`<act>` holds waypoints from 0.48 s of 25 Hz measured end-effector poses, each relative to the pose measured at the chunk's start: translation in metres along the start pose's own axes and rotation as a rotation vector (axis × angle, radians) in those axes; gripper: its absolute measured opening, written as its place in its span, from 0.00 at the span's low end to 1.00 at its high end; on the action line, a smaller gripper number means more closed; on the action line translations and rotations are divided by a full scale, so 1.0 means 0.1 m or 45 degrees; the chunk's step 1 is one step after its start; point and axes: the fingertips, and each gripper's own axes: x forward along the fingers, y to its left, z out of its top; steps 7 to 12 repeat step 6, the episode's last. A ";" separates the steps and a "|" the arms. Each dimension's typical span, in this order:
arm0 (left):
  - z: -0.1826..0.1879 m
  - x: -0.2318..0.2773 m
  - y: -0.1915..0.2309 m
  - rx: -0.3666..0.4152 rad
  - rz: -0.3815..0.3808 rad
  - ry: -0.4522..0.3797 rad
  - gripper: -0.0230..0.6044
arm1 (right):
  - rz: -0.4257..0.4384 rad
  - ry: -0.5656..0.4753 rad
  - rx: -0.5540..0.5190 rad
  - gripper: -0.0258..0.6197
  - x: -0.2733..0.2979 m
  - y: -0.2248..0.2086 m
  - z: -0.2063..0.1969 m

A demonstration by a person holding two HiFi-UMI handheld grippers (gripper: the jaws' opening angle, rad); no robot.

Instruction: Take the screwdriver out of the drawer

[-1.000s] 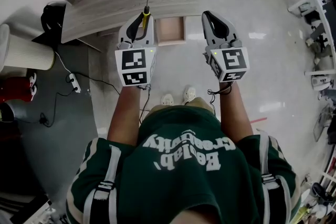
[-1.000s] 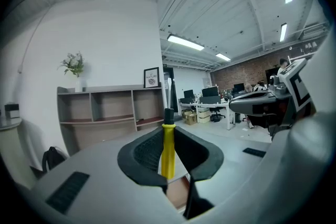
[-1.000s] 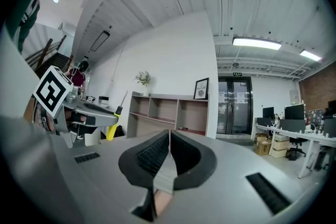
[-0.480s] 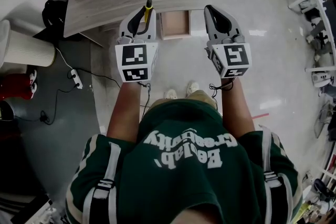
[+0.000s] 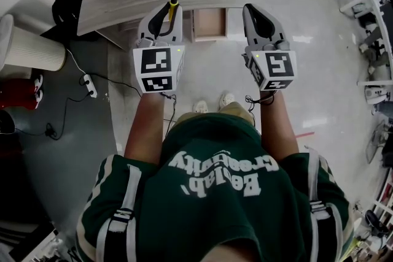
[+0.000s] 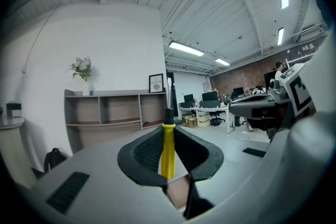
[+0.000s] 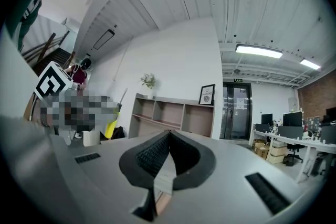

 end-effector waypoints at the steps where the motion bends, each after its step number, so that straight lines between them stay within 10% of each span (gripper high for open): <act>1: -0.05 -0.04 0.03 0.005 -0.002 -0.002 0.16 | -0.002 -0.003 -0.004 0.09 -0.01 0.07 -0.02; 12: -0.28 -0.24 0.08 0.018 -0.020 0.000 0.16 | -0.002 -0.017 -0.017 0.09 -0.05 0.31 -0.12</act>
